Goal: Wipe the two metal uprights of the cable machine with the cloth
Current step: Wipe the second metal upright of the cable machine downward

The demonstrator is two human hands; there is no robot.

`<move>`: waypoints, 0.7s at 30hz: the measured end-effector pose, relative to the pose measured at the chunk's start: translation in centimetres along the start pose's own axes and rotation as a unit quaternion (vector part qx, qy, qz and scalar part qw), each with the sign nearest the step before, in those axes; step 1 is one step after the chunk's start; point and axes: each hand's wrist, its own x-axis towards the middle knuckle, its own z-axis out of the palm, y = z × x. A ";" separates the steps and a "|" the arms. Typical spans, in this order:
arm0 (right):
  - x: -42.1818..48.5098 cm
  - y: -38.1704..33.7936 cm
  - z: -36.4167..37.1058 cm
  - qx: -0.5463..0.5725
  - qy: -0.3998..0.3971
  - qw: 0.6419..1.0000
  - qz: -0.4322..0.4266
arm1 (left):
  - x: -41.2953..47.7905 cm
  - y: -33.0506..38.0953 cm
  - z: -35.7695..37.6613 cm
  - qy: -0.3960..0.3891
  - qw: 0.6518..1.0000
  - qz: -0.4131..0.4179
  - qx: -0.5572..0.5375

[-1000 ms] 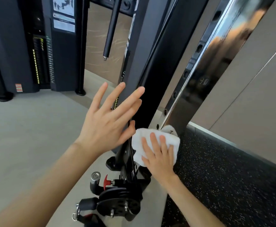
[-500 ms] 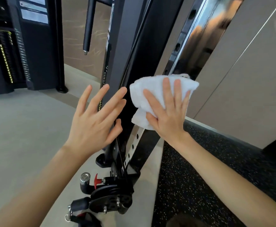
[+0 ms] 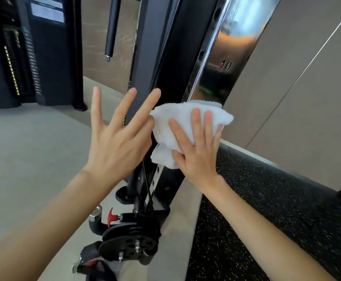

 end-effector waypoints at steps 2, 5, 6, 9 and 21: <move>-1.0 0.1 0.4 0.011 0.005 1.000 -0.015 | -1.2 1.1 0.1 -0.021 0.999 0.001 0.024; 0.6 1.0 0.0 0.033 0.021 0.999 -0.019 | -3.4 1.7 -0.3 -0.066 0.997 -0.021 0.038; 1.3 1.2 -0.2 0.039 0.028 0.999 -0.012 | -3.8 1.6 -0.6 -0.074 0.996 -0.027 0.043; 1.0 0.5 0.3 0.067 0.045 0.997 0.010 | -4.0 1.4 -1.5 -0.085 0.994 -0.030 0.062; -1.9 -0.3 1.8 0.042 0.055 0.996 -0.048 | -4.2 1.1 -3.4 -0.138 0.986 -0.026 0.092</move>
